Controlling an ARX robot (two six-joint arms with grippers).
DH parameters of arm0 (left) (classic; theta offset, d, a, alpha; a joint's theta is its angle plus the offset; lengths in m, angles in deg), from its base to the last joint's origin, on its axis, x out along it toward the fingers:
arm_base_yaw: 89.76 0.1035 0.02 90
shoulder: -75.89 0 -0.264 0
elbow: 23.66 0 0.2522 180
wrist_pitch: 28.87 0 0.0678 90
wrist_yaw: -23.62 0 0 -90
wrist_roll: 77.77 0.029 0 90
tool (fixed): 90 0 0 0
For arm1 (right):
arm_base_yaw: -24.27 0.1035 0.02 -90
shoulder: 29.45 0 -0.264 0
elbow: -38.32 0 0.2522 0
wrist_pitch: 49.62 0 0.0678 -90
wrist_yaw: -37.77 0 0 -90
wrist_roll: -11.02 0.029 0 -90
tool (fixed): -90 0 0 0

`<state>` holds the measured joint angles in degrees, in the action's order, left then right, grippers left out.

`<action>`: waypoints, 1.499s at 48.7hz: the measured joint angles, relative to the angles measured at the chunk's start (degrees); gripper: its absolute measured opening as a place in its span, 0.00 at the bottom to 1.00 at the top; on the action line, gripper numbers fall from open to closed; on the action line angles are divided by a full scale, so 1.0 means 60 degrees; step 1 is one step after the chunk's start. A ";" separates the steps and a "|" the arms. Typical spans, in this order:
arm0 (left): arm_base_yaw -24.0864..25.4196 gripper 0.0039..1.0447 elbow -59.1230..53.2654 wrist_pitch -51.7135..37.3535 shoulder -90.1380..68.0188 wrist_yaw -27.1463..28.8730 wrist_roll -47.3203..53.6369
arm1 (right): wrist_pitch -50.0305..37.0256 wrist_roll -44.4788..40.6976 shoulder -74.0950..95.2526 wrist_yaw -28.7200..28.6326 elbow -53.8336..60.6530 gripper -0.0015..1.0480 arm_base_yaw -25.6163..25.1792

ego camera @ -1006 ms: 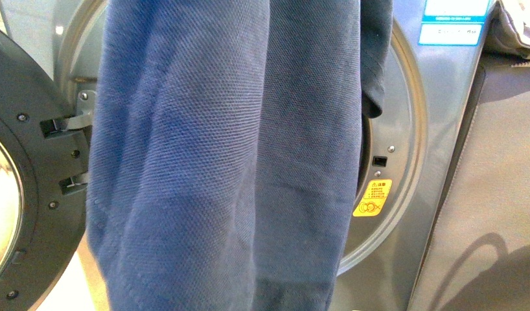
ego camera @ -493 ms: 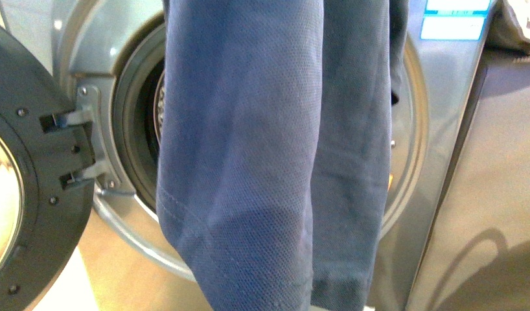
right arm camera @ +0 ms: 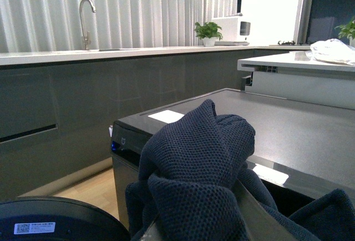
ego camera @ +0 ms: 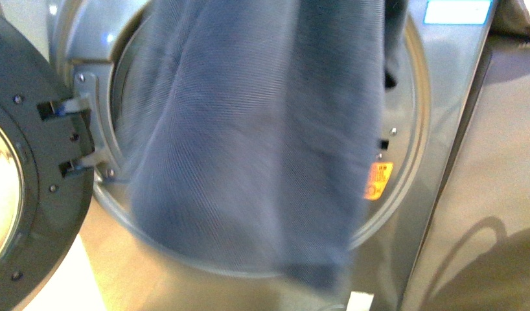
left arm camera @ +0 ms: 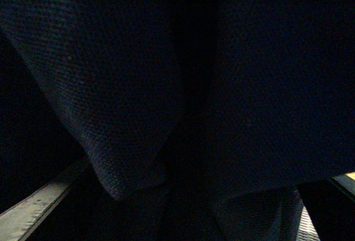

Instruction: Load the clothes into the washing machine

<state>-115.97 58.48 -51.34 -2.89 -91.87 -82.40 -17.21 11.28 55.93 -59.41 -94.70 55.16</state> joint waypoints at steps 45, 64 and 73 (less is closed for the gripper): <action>-0.0561 0.72 0.1494 -0.0047 -0.1934 0.5563 0.0495 | 0.0000 0.0000 0.0004 0.0040 0.0000 0.06 -0.0004; -0.0029 0.09 0.1621 0.0415 -0.1840 0.6961 0.0561 | 0.0000 0.0004 0.0044 0.0033 0.0015 0.06 0.0000; 0.0229 0.06 0.1410 0.0535 -0.1636 0.6859 0.0463 | 0.1676 0.1009 0.0393 -0.1107 -0.0892 0.06 -0.0131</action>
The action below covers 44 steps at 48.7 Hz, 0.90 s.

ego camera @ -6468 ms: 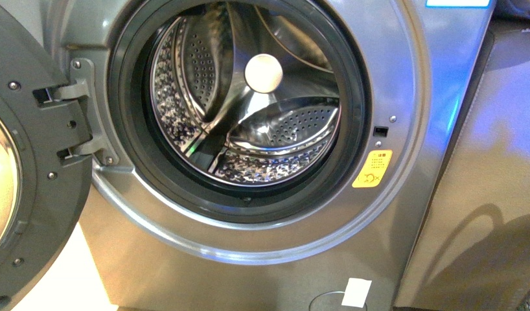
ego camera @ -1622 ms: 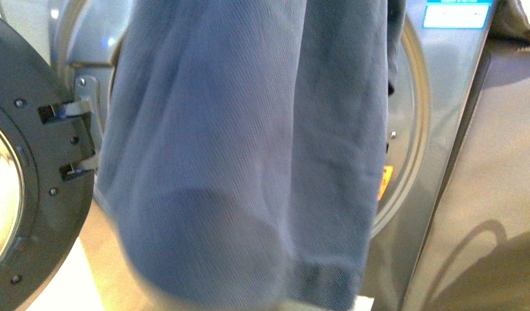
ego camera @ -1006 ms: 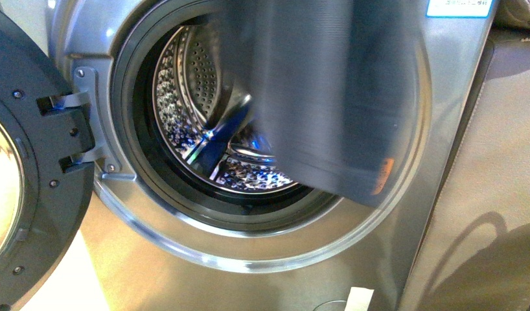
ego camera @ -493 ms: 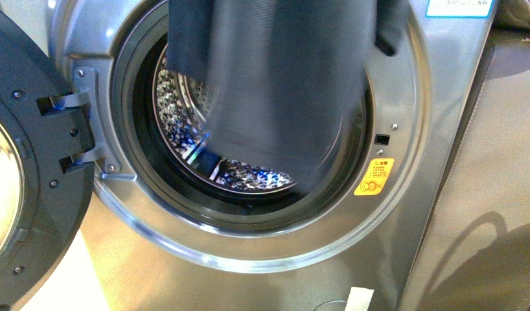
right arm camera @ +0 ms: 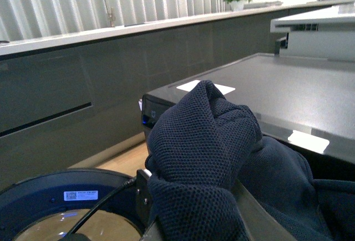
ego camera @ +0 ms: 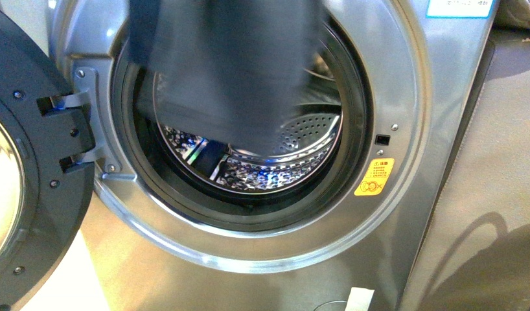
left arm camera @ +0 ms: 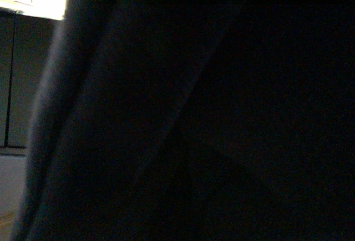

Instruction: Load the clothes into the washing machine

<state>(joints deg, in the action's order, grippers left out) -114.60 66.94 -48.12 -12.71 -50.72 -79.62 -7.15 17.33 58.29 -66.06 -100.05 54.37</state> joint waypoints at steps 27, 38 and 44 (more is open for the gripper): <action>0.0605 0.06 -0.1005 0.0011 0.0000 -0.0135 -0.0317 | 0.0244 -0.0503 -0.0572 0.0073 0.1344 0.81 -0.0437; 0.0681 0.06 -0.1767 -0.0281 -0.0062 -0.0321 -0.0565 | -0.0047 -0.0801 -0.0627 0.0073 0.1559 0.92 -0.0841; 0.0747 0.06 -0.2364 -0.0525 -0.0306 -0.0379 -0.0747 | -0.0189 -0.0805 -0.0477 0.0076 0.0903 0.93 -0.1188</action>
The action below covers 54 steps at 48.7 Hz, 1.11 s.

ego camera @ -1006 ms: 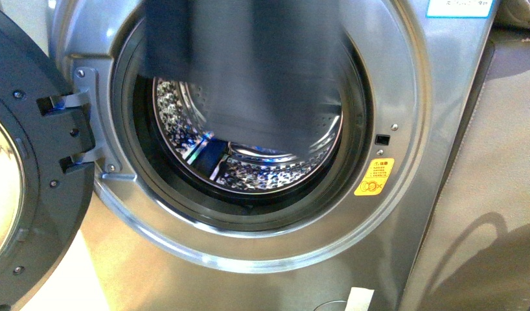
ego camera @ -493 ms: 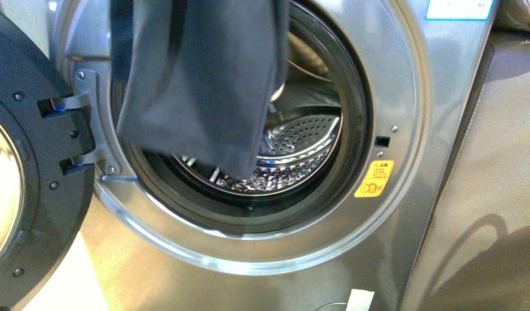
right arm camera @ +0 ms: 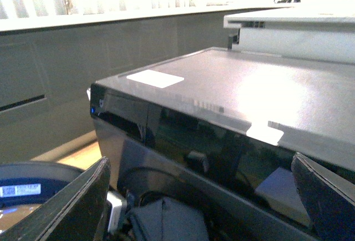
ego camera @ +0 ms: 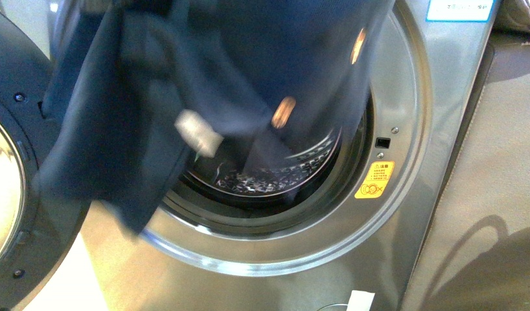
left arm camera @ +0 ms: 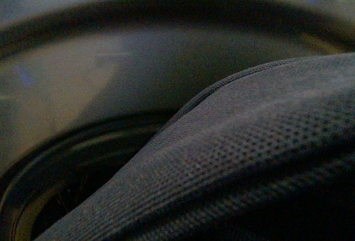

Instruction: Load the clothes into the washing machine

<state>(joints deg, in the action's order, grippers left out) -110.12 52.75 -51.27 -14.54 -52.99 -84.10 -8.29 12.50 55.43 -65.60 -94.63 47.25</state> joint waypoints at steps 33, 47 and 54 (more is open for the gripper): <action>0.0248 0.06 -0.0426 -0.1253 -0.2167 0.0204 -0.0481 | 0.0273 0.0146 0.0546 -0.0368 -0.1461 0.93 -0.1377; 0.0372 0.06 0.0324 -0.1351 -0.2473 0.0273 -0.0474 | -0.0131 0.0025 -0.0841 0.3410 0.1486 0.75 -0.1446; 0.0375 0.06 0.0426 -0.1381 -0.2550 0.0280 -0.0481 | -0.2226 -0.0131 -0.3013 0.3887 0.5176 0.56 -0.1971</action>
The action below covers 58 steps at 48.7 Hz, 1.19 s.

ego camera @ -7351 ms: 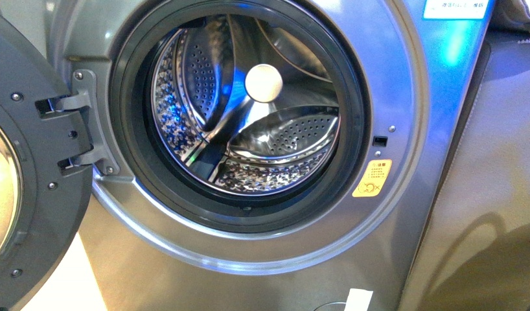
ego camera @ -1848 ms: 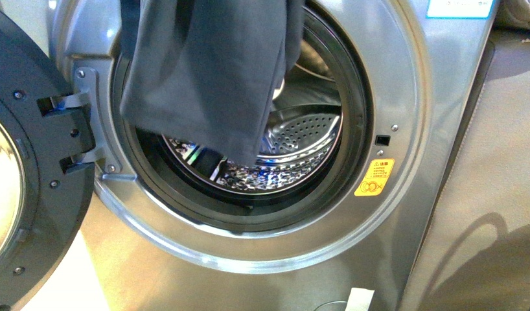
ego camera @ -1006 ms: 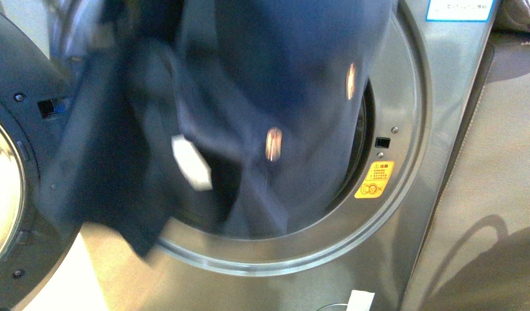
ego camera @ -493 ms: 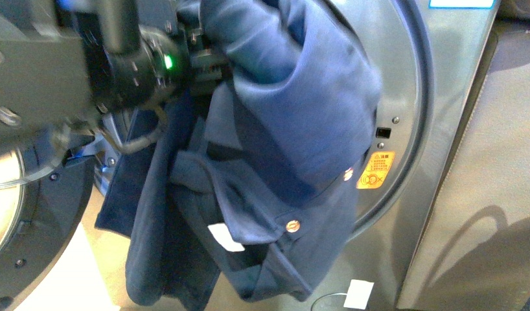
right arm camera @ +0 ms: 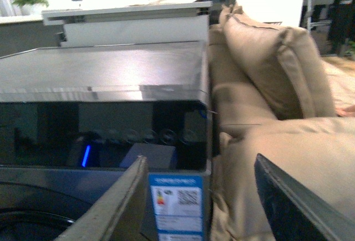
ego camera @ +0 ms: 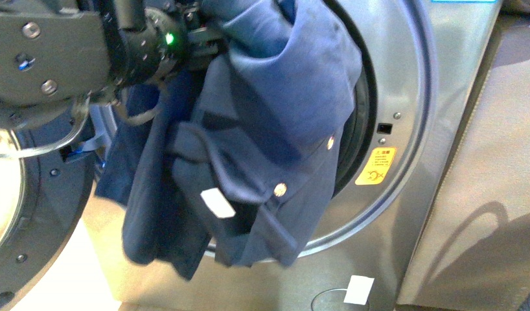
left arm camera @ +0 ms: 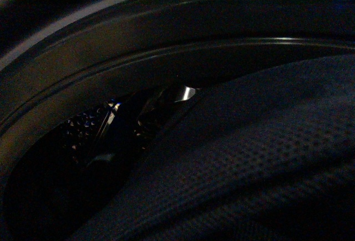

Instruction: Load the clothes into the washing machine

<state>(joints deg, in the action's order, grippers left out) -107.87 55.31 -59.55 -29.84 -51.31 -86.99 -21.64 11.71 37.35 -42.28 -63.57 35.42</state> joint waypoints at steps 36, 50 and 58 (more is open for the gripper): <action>-0.0004 0.06 0.0576 -0.0590 -0.1180 0.0747 -0.0007 | -0.4783 -0.0109 -0.5111 -0.1621 1.1027 0.02 -0.1781; -0.0004 0.06 0.0998 -0.0776 -0.2273 0.1045 0.0022 | -0.5144 -0.0109 -0.5992 -0.1650 1.2364 0.02 -0.1843; 0.0000 0.06 0.1381 -0.0889 -0.2841 0.1304 0.0087 | -0.5195 -0.0109 -0.6488 -0.1643 1.2939 0.02 -0.1847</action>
<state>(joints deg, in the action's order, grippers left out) -107.87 63.60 -64.89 -46.89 -43.48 -86.46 -52.81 11.06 -1.57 -52.13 14.06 24.34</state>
